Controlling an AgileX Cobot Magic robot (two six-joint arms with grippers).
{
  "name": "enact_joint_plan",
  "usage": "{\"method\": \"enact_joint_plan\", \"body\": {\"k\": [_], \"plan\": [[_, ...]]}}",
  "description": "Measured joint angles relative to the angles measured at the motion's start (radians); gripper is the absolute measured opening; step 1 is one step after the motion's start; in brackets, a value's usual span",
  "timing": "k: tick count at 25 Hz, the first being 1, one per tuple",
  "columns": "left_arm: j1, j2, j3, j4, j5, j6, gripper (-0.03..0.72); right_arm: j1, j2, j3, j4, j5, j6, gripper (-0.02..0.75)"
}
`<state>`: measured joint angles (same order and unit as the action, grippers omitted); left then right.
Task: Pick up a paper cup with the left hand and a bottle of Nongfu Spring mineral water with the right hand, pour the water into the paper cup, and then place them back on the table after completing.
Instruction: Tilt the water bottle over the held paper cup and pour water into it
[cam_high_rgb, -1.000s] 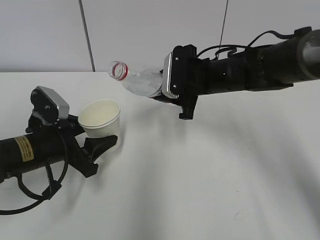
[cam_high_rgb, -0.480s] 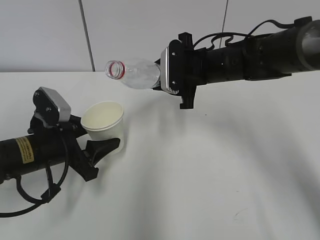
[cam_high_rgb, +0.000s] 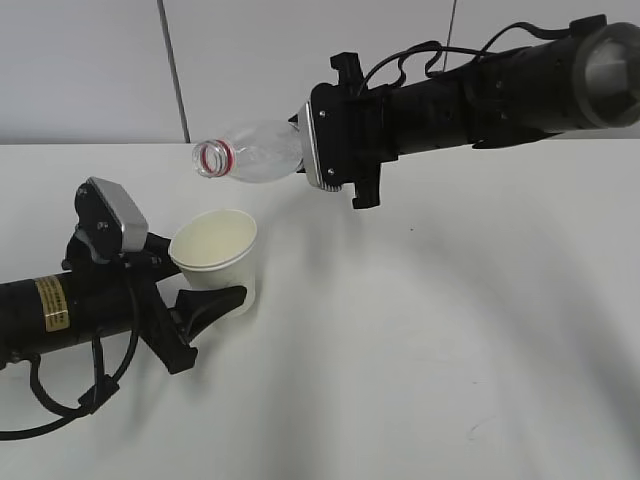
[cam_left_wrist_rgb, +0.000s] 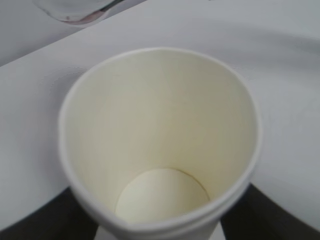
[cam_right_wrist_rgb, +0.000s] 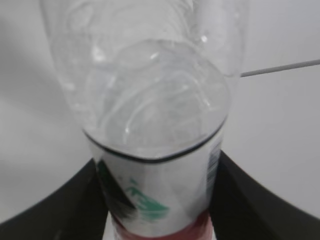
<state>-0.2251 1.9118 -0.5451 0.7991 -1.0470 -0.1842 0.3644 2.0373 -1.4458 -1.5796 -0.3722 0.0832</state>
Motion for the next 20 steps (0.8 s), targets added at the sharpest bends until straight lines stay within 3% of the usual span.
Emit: {"method": "enact_joint_plan", "body": {"k": [20], "plan": [[0.0, 0.0, -0.003, -0.015, 0.019, -0.001, 0.429, 0.004, 0.0, -0.017, -0.059, 0.06, -0.076, 0.407]]}}
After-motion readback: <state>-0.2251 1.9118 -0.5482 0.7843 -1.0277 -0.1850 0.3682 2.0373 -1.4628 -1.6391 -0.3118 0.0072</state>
